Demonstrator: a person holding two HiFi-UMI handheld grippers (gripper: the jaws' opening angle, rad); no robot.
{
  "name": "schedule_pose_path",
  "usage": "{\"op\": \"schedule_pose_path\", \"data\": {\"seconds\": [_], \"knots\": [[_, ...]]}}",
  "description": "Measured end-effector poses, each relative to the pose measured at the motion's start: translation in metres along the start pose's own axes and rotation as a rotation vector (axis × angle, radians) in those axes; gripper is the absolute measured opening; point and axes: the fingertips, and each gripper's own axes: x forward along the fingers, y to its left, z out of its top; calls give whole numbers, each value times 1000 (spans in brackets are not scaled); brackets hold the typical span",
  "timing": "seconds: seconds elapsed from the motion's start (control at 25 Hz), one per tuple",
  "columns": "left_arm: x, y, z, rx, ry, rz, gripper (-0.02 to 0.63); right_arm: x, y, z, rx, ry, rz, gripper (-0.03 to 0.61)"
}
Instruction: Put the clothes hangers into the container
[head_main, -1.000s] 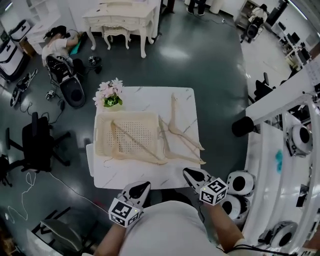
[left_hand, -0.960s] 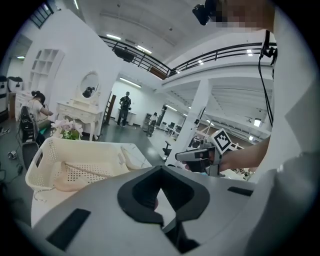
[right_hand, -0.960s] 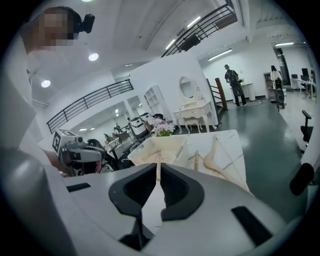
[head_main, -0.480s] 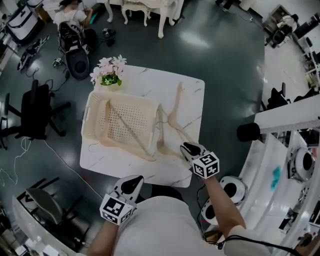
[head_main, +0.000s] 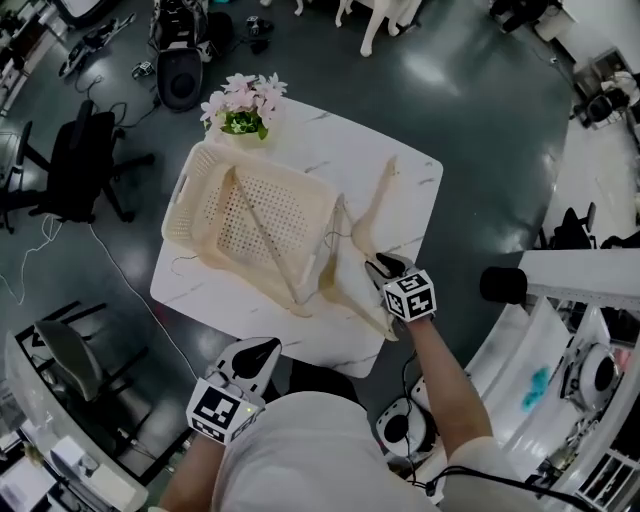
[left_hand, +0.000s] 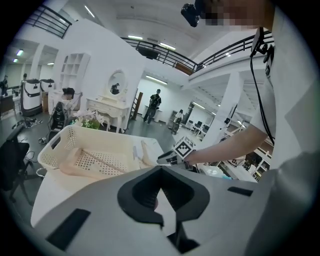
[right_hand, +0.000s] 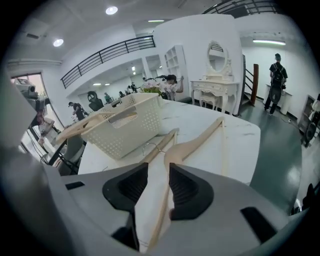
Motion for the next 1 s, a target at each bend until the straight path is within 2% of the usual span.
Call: {"op": "schedule_pose_path", "data": {"seconds": [0.2,0.44,0.56,0.68,1.0], "knots": [[-8,2,-14,-52,8,45,8,35,-16,-4,-39,61,-37,184],[-11,6,-26,-84,21,70,8,69,-29,-16,-38,152,-69,230],[-13,11,-31,-94,23,78,8,75,-32,-16,-31,154,-98,227],[-16,15,-35,-104,25,88,8,74,-34,-16,-43,149,-118,196],[-28,16,-40,-104,14,94,8,50,-23,-3,-44,99,-75,181]]}}
